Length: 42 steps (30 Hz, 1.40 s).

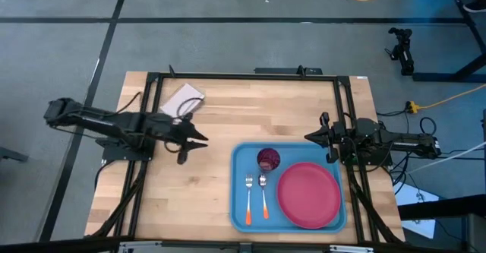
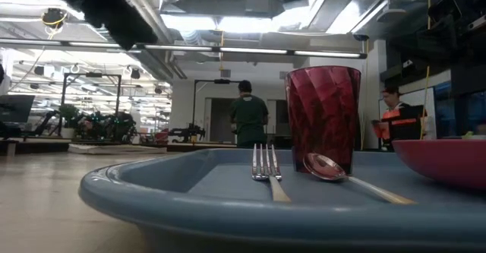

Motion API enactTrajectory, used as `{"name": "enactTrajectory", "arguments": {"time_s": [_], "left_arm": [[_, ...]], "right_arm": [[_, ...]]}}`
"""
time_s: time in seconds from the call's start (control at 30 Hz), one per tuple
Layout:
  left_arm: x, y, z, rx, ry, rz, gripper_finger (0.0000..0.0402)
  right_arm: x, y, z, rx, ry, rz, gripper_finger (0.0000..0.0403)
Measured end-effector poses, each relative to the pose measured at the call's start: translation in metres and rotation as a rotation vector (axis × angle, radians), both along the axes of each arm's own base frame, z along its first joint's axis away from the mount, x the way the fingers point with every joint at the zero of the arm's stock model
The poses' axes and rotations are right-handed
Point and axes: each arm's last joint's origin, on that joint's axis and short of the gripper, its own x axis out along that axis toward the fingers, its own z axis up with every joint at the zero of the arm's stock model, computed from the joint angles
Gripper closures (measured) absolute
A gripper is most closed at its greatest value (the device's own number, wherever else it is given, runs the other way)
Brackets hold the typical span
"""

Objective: Pick and place plate/cup/fork/spoon on tray
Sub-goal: Return to Home Position

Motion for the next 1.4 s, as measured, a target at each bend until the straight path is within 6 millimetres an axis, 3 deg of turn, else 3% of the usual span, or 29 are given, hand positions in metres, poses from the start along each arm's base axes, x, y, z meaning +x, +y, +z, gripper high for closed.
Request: {"name": "enactTrajectory", "arguments": {"time_s": [0.13, 0.33, 0.53, 0.9, 1.4], "left_arm": [[-0.023, 0.003, -0.019, -0.011, -0.210, -0.002, 0.0303], [-0.052, 0.006, -0.059, -0.067, -0.348, 0.019, 0.0303], [-0.068, 0.007, -0.078, -0.078, -0.476, -0.013, 0.0303], [-0.085, 0.007, -0.078, -0.035, -0.489, -0.083, 0.0303], [-0.086, 0.008, -0.077, -0.004, -0.442, -0.058, 0.0303]], "right_arm": [[0.000, 0.000, 0.000, 0.000, 0.000, 0.000, 0.0391], [0.000, 0.000, 0.000, 0.000, 0.000, 0.000, 0.0391], [0.000, 0.000, 0.000, 0.000, 0.001, 0.000, 0.0391], [0.000, 0.000, 0.000, 0.000, 0.001, 0.000, 0.0391], [0.000, 0.000, 0.000, 0.000, 0.001, 0.000, 0.0391]]}}
